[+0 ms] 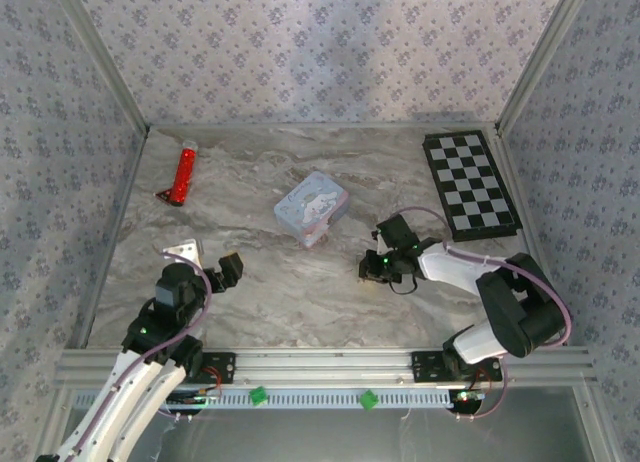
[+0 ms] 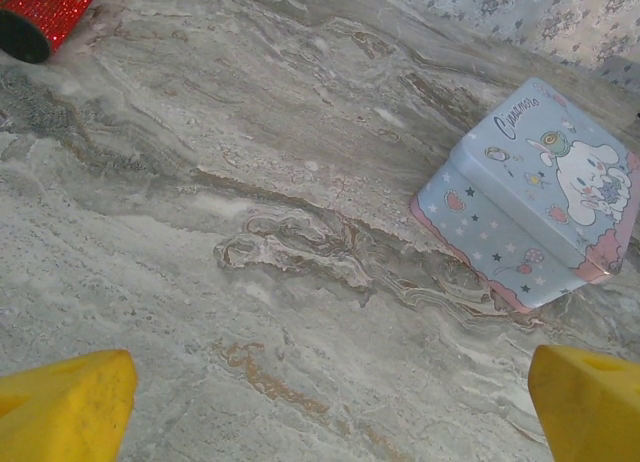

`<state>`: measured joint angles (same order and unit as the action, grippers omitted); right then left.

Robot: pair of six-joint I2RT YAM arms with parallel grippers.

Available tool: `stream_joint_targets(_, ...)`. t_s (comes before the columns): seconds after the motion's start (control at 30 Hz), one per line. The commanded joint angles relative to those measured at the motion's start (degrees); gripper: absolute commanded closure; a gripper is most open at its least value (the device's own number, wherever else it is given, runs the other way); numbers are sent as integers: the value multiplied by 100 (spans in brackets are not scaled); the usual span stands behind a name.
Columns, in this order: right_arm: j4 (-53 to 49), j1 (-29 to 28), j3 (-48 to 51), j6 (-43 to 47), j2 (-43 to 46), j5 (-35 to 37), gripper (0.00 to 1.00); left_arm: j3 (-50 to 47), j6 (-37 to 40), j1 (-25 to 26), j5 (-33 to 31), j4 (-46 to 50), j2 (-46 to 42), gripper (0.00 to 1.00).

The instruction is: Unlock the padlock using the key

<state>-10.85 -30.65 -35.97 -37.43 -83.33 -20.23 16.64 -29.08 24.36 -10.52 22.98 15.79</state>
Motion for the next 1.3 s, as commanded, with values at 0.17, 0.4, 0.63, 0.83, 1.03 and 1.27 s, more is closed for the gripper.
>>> stream_joint_targets(0.17,-172,81,19,96,-131,71,93,-3,96,-37,-21,-75,-111,0)
stream_joint_targets(0.4,-309,115,19,264,-69,219,86,-12,87,-38,-60,-24,-189,0)
stream_joint_targets(0.63,-473,121,2,318,165,393,78,-37,78,-37,-113,21,-328,0)
stream_joint_targets(0.83,-632,148,6,382,419,554,68,-37,69,-37,-129,31,-326,0)
stream_joint_targets(1.03,-969,208,-74,523,848,720,63,-28,35,-37,-212,31,-309,0)
stream_joint_targets(1.27,-1510,430,-366,862,1820,953,60,253,95,-37,-470,224,-65,0)
